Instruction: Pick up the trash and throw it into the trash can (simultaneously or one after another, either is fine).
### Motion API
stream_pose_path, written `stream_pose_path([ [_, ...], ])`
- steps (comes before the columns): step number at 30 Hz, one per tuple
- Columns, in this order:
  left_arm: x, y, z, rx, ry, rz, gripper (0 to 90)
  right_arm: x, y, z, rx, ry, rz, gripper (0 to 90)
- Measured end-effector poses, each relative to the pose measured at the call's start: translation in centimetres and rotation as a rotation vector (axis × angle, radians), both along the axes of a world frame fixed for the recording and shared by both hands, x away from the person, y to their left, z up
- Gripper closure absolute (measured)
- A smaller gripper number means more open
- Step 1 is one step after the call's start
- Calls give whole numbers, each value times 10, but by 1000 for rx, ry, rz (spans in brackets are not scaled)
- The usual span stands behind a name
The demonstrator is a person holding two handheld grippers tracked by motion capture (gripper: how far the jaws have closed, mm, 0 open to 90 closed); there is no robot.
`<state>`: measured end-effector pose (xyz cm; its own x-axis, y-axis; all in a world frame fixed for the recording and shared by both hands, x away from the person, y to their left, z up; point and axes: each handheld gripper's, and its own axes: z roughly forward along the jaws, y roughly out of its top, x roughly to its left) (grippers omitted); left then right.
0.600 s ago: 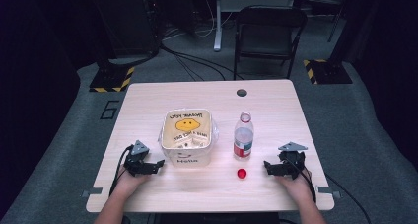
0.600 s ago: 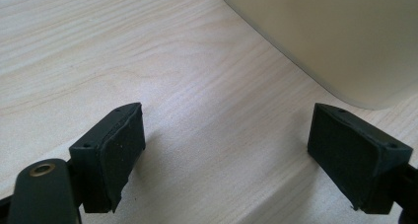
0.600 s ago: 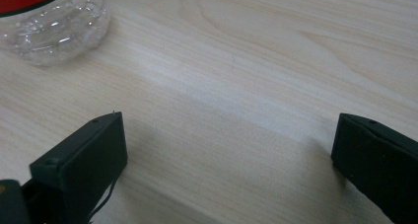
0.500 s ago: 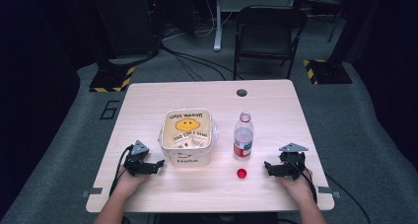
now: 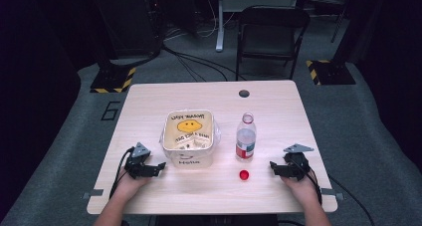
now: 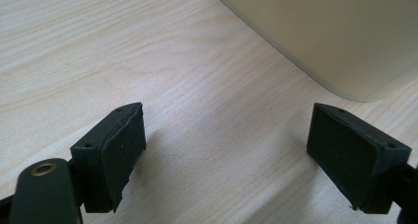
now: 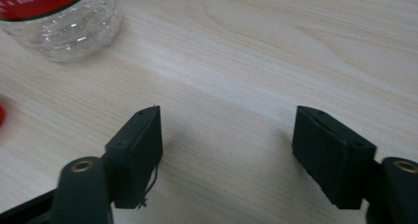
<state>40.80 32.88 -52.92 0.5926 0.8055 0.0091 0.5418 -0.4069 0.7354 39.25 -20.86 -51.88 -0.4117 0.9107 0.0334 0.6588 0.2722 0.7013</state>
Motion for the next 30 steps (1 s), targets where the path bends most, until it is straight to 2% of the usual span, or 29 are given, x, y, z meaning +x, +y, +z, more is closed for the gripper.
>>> stream_pose_path([
  [2,0,-1,-1,-20,2,7,148,-2,-1,1,33,14,2,313],
  [3,0,-1,-1,-17,0,4,148,-3,0,2,44,17,4,316],
  [7,0,0,0,-5,-1,-6,148,-8,6,9,52,-8,8,329],
  [10,0,0,0,1,0,-12,148,-13,11,18,39,-40,38,333],
  [13,0,1,1,2,10,-18,148,-18,14,23,43,-51,49,331],
  [16,0,0,0,-5,2,-10,148,-21,16,26,48,-52,47,326],
  [23,1,1,0,-9,4,-19,148,-21,20,44,98,-76,33,323],
  [30,1,1,0,-13,-4,-25,148,-16,29,61,147,-120,68,316],
])
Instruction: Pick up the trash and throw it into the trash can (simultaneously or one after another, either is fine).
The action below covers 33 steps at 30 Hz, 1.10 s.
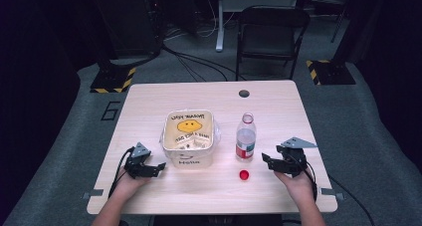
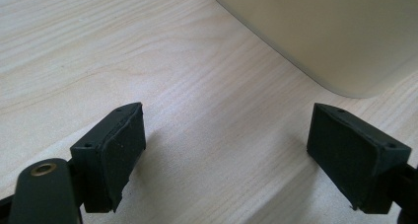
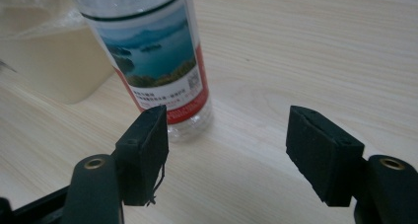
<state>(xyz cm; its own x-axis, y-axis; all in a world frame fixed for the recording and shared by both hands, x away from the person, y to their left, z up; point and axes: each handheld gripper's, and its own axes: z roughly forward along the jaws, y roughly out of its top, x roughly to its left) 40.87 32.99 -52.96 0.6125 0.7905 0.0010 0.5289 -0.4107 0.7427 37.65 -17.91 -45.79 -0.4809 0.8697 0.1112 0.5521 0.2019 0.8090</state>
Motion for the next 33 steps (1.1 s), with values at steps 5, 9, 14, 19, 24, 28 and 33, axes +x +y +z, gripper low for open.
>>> stream_pose_path([
  [5,0,1,1,5,8,-9,147,5,10,5,2,7,33,287],
  [9,0,1,0,1,-1,-7,147,6,16,9,2,-6,71,252],
  [14,0,1,0,0,3,-12,147,6,22,11,4,-18,92,215],
  [19,0,2,1,1,6,-15,147,9,28,13,5,-26,96,165],
  [24,1,2,1,1,7,-17,147,14,36,18,28,-41,102,137],
  [28,1,2,1,1,6,-16,147,16,40,20,30,-39,111,133],
  [33,1,3,1,7,11,-21,147,19,44,19,38,-26,134,122],
])
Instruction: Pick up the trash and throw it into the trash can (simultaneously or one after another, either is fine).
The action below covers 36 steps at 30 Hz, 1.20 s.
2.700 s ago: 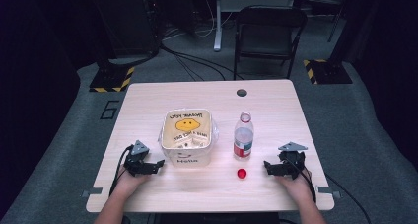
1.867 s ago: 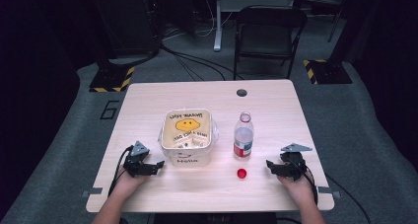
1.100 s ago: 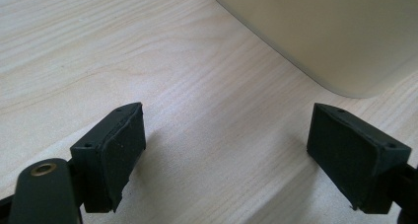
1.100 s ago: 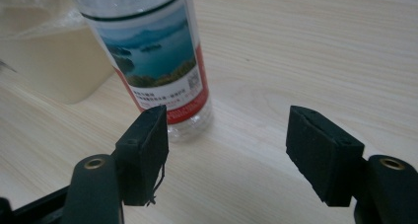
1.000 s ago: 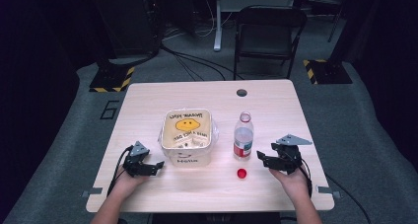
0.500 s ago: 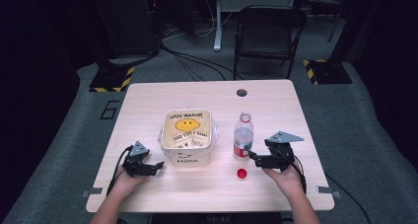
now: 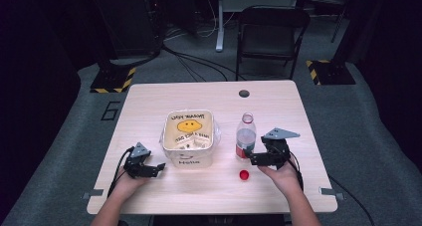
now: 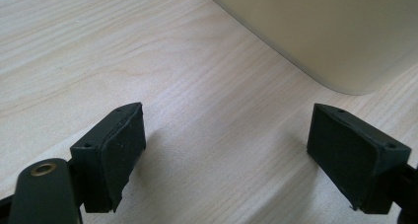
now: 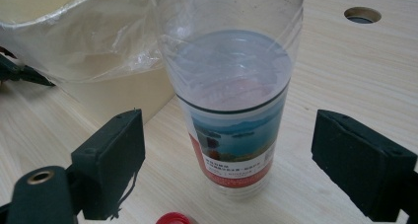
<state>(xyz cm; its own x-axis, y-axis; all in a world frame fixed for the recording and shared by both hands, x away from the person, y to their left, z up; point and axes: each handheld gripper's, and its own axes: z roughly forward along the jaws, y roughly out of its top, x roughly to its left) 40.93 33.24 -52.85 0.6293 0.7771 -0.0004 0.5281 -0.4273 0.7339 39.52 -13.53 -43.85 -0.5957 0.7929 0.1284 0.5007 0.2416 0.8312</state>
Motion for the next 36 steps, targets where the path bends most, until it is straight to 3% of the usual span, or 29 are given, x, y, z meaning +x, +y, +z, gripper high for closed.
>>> stream_pose_path([
  [11,0,0,0,1,-1,-2,147,6,12,9,-19,-38,9,116],
  [26,0,1,0,4,-3,-5,147,19,27,10,-60,-35,2,125],
  [31,0,1,0,2,-3,-5,147,23,31,10,-77,-39,-6,162],
  [36,1,1,0,2,-4,-5,147,23,34,10,-92,-59,-3,260],
])
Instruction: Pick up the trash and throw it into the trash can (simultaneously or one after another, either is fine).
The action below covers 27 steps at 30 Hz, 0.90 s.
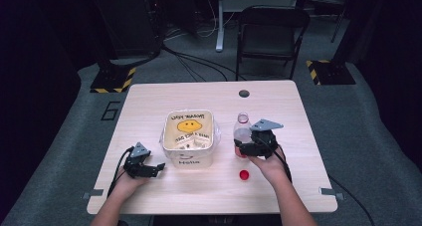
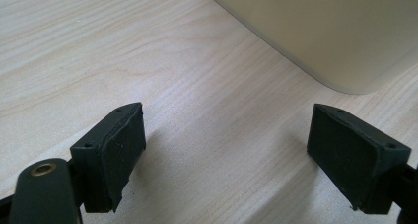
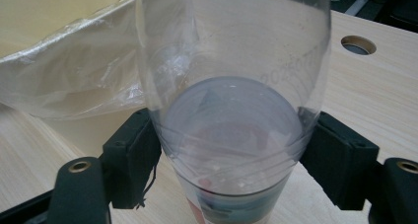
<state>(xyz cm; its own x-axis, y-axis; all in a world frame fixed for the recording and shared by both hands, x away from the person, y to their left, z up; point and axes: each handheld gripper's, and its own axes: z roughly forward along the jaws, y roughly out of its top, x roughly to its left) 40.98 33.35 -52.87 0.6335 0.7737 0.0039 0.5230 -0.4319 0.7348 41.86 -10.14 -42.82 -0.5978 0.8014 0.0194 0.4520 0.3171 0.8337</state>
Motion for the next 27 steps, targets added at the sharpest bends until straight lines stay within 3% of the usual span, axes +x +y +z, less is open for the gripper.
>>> stream_pose_path([
  [6,0,0,0,0,0,0,147,-1,-1,1,6,17,3,268],
  [13,0,0,0,0,1,0,147,-6,-1,4,-7,-5,19,270],
  [27,0,0,0,-1,1,0,148,-9,-1,28,3,-23,44,271],
])
